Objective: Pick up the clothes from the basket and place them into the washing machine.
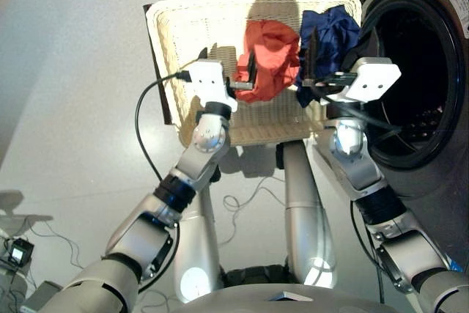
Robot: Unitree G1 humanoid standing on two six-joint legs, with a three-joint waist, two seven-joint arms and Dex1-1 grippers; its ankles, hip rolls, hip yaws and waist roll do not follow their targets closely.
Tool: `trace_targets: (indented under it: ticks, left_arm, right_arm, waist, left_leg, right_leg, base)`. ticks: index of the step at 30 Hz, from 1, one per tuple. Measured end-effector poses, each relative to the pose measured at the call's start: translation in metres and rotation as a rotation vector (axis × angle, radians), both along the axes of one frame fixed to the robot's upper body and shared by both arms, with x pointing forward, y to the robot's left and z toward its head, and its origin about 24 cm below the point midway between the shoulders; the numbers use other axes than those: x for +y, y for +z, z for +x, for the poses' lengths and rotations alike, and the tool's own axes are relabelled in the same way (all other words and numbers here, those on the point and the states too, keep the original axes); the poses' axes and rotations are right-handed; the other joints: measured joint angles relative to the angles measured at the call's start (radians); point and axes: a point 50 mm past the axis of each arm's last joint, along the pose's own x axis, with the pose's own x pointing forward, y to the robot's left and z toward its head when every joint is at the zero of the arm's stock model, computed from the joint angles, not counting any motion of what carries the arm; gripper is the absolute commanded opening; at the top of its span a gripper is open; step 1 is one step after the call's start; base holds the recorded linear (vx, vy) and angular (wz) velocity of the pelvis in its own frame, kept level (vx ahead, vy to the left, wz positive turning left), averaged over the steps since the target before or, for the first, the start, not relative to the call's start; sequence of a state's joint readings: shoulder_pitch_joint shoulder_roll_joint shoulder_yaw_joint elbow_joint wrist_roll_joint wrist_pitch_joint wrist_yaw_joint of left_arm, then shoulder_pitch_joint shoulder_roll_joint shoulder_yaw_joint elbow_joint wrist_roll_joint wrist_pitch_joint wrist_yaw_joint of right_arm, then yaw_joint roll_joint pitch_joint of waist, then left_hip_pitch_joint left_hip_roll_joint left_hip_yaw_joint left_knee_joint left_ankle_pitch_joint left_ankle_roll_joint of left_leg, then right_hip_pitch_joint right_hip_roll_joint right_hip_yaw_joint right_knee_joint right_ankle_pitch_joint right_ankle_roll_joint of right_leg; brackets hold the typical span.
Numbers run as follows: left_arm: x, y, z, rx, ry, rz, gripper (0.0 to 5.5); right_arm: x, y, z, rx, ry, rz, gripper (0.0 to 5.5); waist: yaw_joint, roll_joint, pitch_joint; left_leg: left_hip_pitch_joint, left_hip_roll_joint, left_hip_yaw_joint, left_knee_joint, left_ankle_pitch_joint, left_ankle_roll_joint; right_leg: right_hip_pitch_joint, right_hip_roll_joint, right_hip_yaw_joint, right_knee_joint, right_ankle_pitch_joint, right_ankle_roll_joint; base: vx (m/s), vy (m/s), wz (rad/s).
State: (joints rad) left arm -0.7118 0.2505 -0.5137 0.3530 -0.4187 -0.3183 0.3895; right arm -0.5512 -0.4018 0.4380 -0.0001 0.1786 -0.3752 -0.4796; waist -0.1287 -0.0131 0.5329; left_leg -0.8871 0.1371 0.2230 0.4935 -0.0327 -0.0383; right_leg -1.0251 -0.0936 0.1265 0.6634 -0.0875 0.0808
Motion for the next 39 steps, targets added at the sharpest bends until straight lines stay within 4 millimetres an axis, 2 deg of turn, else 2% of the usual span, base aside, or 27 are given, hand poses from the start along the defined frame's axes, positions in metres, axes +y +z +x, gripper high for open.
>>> trace_targets:
  ticks: [3,7,9,11,14,19,22,25,28,31,33,39]
  left_arm:
    - [-0.004,-0.003,0.007,0.022,0.017,0.058,5.50]
    - [-0.012,0.000,0.010,0.009,0.020,0.108,5.50]
    - [-0.010,-0.002,0.018,0.037,0.056,0.132,5.50]
    - [-0.009,-0.006,0.022,0.062,0.073,0.147,5.50]
    - [-0.014,-0.011,0.028,0.099,0.081,0.161,5.50]
    - [-0.014,-0.020,0.035,0.175,0.104,0.156,5.50]
    - [-0.012,-0.027,0.039,0.225,0.126,0.151,5.50]
    - [-0.007,-0.026,0.043,0.256,0.147,0.107,5.50]
    - [0.001,-0.025,0.047,0.279,0.179,0.062,5.50]
    - [0.001,-0.018,0.051,0.269,0.191,0.053,5.50]
    - [0.002,-0.011,0.054,0.258,0.203,0.041,5.50]
    - [0.001,0.003,0.058,0.243,0.214,-0.006,5.50]
  right_arm:
    - [0.023,0.004,-0.007,-0.027,0.106,-0.079,5.50]
    - [0.045,0.004,-0.013,-0.031,0.205,-0.131,5.50]
    - [0.055,0.007,-0.015,-0.042,0.243,-0.146,5.50]
    - [0.063,0.010,-0.016,-0.052,0.282,-0.175,5.50]
    - [0.072,0.015,-0.019,-0.077,0.324,-0.211,5.50]
    - [0.088,0.024,-0.025,-0.114,0.389,-0.224,5.50]
    - [0.092,0.028,-0.026,-0.122,0.402,-0.211,5.50]
    - [0.094,0.029,-0.026,-0.121,0.406,-0.206,5.50]
    - [0.098,0.030,-0.028,-0.117,0.422,-0.185,5.50]
    - [0.100,0.031,-0.029,-0.110,0.437,-0.168,5.50]
    - [0.101,0.031,-0.029,-0.110,0.439,-0.168,5.50]
    - [0.101,0.032,-0.029,-0.107,0.444,-0.161,5.50]
  waist:
    - [-0.014,-0.007,0.000]
    - [-0.020,-0.018,0.000]
    - [-0.025,-0.027,0.000]
    - [-0.037,-0.029,-0.001]
    - [-0.041,-0.032,0.000]
    - [-0.058,-0.060,-0.001]
    - [-0.064,-0.071,-0.001]
    - [-0.065,-0.074,-0.001]
    - [-0.062,-0.093,-0.006]
    - [-0.062,-0.100,-0.006]
    - [-0.062,-0.105,-0.006]
    - [-0.063,-0.113,-0.007]
  left_leg:
    - [0.003,0.009,0.003,-0.001,0.000,-0.004]
    - [0.002,0.023,0.007,-0.007,0.001,-0.010]
    - [0.000,0.027,0.013,-0.013,0.007,-0.019]
    - [-0.001,0.031,0.015,-0.015,0.007,-0.020]
    - [-0.015,0.037,0.021,-0.016,0.008,-0.023]
    - [-0.042,0.054,0.023,-0.012,0.010,-0.034]
    - [-0.061,0.063,0.022,-0.001,0.009,-0.038]
    - [-0.083,0.072,0.021,0.022,0.000,-0.044]
    - [-0.107,0.087,0.015,0.071,-0.017,-0.055]
    - [-0.140,0.098,-0.001,0.113,-0.035,-0.061]
    - [-0.159,0.107,-0.003,0.131,-0.040,-0.063]
    - [-0.186,0.113,-0.002,0.152,-0.047,-0.061]
  right_leg:
    - [0.001,0.013,0.002,-0.003,0.004,-0.004]
    - [-0.010,0.026,0.005,-0.003,0.007,-0.012]
    - [-0.018,0.033,0.009,-0.003,0.008,-0.013]
    - [-0.024,0.037,0.010,-0.003,0.008,-0.015]
    - [-0.040,0.044,0.013,-0.002,0.011,-0.019]
    - [-0.072,0.061,0.013,0.001,0.019,-0.030]
    - [-0.092,0.070,0.013,0.006,0.019,-0.031]
    - [-0.113,0.076,0.013,0.024,0.006,-0.030]
    - [-0.138,0.084,0.007,0.063,0.000,-0.043]
    - [-0.164,0.096,0.003,0.089,-0.013,-0.040]
    - [-0.180,0.101,0.002,0.096,-0.012,-0.043]
    - [-0.205,0.105,0.003,0.106,-0.011,-0.042]
  base:
    - [0.000,0.000,0.000]
    - [0.000,0.000,0.000]
    - [0.000,0.000,0.000]
    - [0.000,0.000,0.000]
    - [-0.001,-0.037,-0.042]
    - [-0.006,-0.059,-0.050]
    - [-0.011,-0.067,-0.040]
    - [-0.011,-0.060,-0.034]
    - [0.063,-0.013,-0.059]
    - [0.033,-0.006,-0.016]
    - [0.000,0.000,0.000]
    - [0.000,0.000,0.000]
